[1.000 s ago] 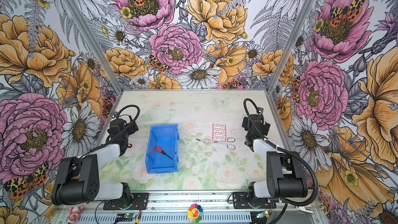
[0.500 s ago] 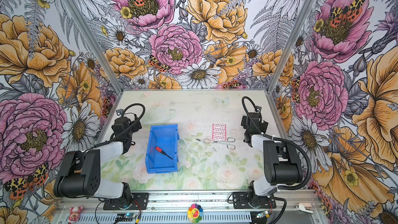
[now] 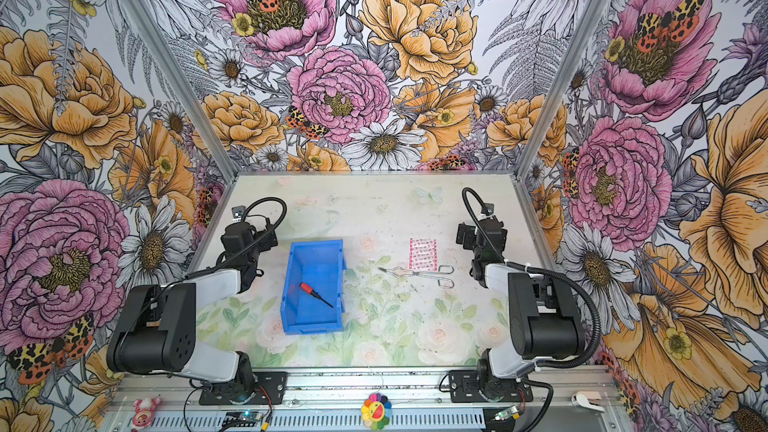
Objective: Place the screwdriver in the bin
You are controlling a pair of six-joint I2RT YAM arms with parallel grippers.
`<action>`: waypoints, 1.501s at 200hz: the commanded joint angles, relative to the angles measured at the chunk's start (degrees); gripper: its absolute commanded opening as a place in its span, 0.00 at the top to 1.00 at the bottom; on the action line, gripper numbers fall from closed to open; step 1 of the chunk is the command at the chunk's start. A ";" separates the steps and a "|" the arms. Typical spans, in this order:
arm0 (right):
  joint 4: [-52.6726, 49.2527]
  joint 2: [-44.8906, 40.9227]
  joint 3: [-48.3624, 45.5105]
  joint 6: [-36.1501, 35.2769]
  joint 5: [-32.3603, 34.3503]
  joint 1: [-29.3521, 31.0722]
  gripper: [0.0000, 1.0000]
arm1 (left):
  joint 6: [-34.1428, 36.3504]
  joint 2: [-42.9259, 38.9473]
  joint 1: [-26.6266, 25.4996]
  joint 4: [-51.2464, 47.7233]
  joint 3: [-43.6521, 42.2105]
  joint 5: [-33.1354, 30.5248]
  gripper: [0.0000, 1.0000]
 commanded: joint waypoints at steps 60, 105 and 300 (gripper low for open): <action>3.14 -0.43 -0.65 -3.35 -1.32 1.67 0.01 | 4.32 2.45 -3.28 3.31 2.08 8.00 0.01; 3.92 -0.72 -1.13 -2.87 -2.72 1.20 0.01 | 1.82 2.77 -1.24 7.23 0.29 7.94 0.01; 19.23 -0.29 -9.66 -2.12 -3.06 0.13 0.01 | 1.54 3.58 -1.03 29.08 -11.37 8.17 0.01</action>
